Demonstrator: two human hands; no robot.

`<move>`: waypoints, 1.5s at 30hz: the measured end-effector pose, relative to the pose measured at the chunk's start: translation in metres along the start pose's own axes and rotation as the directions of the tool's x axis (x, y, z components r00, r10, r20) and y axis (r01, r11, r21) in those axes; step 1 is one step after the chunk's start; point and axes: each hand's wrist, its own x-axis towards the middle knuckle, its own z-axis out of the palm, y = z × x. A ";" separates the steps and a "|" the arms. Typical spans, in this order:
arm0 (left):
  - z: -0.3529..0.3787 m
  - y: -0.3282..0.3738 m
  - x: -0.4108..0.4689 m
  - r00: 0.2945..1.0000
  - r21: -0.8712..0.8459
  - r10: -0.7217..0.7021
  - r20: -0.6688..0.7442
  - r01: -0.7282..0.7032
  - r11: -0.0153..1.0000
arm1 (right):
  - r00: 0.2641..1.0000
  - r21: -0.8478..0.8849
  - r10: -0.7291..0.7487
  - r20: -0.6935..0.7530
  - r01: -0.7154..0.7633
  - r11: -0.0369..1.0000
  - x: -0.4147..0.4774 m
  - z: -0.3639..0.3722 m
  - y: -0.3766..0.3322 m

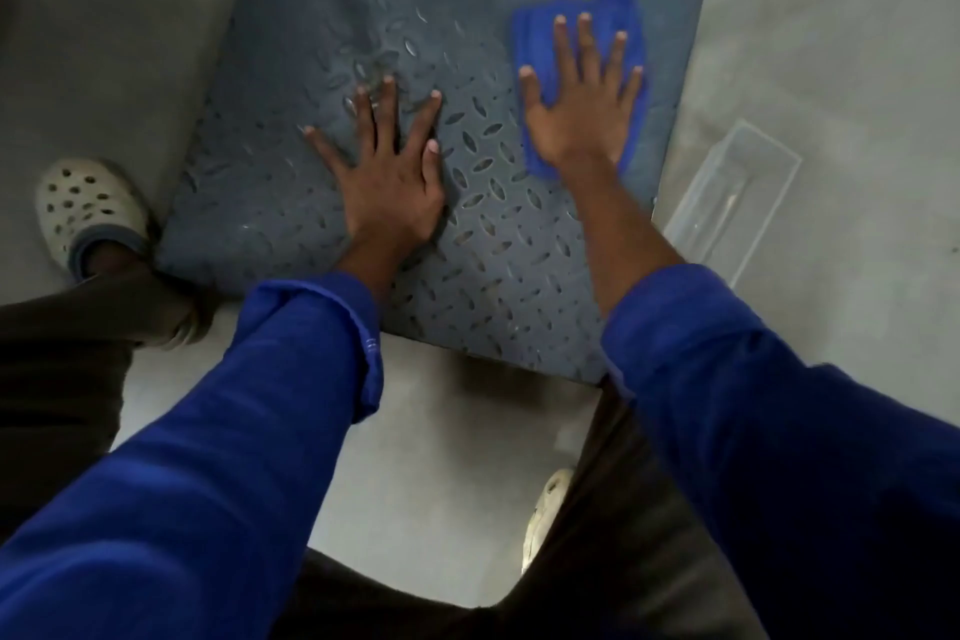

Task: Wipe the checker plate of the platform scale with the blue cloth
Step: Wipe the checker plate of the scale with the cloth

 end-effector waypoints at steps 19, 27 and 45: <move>0.002 0.010 0.074 0.998 -0.035 -0.066 0.005 0.066 0.997 | 0.990 0.012 -0.132 -0.044 0.132 0.991 -0.046 0.011 0.006; 0.005 0.010 0.074 0.998 -0.049 -0.065 -0.023 0.064 0.997 | 0.993 0.044 0.106 -0.059 -0.104 0.994 0.069 -0.007 0.026; 0.003 0.010 0.072 0.995 -0.052 -0.073 -0.070 0.070 0.996 | 0.694 0.025 -0.713 0.095 0.715 0.699 0.063 0.007 -0.031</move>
